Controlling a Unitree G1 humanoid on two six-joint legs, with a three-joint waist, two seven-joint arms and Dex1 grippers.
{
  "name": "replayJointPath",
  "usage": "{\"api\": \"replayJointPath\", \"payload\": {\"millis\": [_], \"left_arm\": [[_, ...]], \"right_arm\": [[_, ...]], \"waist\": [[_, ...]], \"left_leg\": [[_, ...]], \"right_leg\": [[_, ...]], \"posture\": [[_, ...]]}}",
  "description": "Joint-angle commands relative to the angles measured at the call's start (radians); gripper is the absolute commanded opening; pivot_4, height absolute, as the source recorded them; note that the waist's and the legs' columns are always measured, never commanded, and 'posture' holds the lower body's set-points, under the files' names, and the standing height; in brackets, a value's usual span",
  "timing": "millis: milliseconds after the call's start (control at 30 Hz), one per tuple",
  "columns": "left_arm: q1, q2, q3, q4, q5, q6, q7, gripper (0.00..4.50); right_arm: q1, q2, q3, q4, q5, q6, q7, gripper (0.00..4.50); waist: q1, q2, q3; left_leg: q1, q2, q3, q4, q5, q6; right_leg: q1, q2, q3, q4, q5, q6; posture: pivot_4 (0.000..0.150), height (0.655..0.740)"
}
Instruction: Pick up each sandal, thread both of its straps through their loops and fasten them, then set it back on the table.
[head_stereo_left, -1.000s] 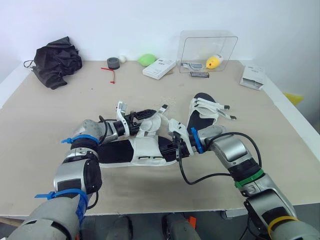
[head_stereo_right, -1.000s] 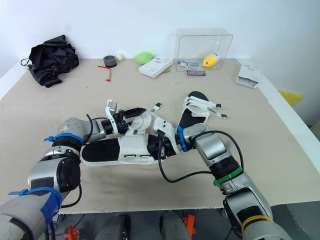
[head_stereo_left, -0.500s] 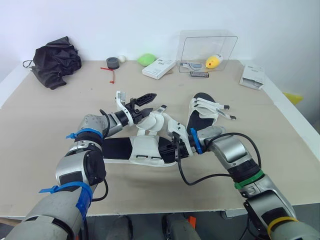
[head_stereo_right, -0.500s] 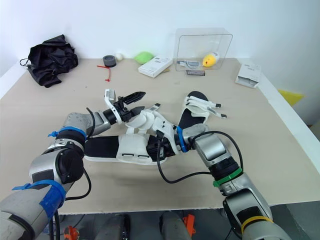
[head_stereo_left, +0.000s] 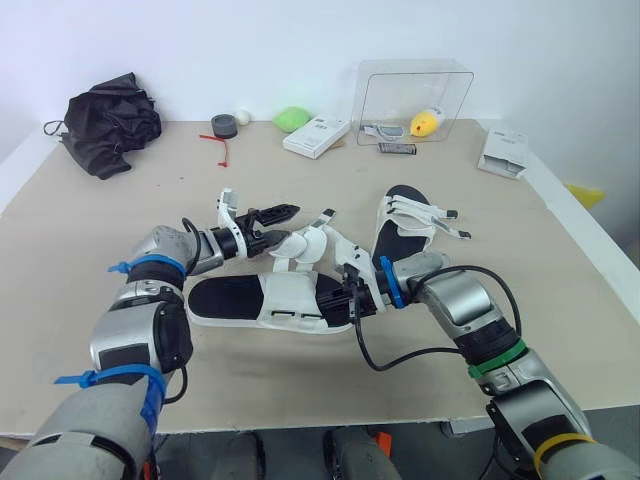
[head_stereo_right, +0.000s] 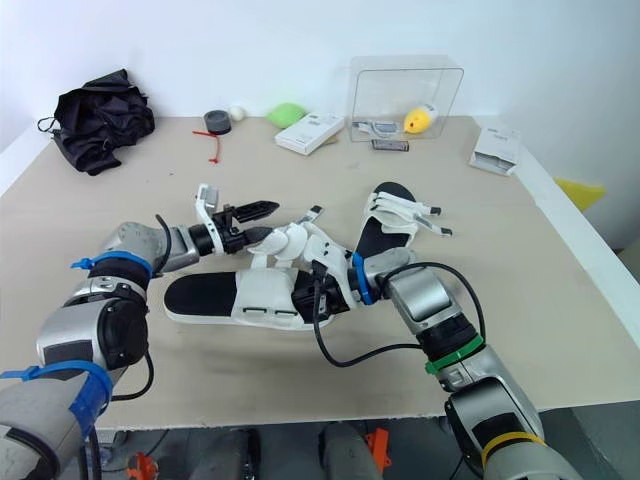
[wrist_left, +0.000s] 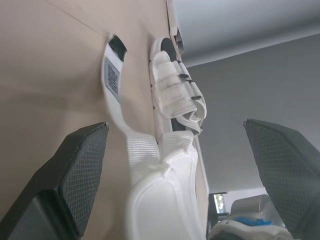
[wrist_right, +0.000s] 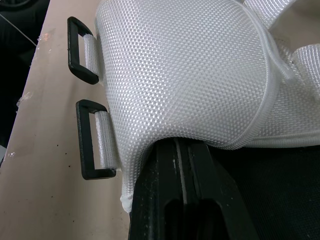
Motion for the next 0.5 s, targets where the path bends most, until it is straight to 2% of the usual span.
{"api": "replayJointPath", "payload": {"millis": [33,200,500], "left_arm": [[-0.052,0.003,-0.015,0.014,0.016,-0.002,-0.041,4.48],[-0.068,-0.040,-0.007,0.041,0.012,-0.007,-0.057,4.48],[-0.058,-0.092,-0.054,0.081,0.076,-0.055,-0.078,4.48]], "right_arm": [[0.022,0.009,0.037,-0.006,0.001,0.017,0.003,0.00],[0.024,0.012,0.034,-0.010,0.004,0.021,-0.002,0.00],[0.027,0.009,0.029,-0.024,0.010,0.037,-0.008,0.00]], "waist": [[0.000,0.000,0.000],[0.000,0.000,0.000],[0.000,0.000,0.000]], "left_leg": [[0.000,0.000,0.000,0.000,0.000,0.000],[0.000,0.000,0.000,0.000,0.000,0.000],[0.000,0.000,0.000,0.000,0.000,0.000]], "right_leg": [[0.000,0.000,0.000,0.000,0.000,0.000],[0.000,0.000,0.000,0.000,0.000,0.000],[0.000,0.000,0.000,0.000,0.000,0.000]], "posture": [[0.150,0.7400],[0.150,0.7400],[0.150,0.7400]]}}
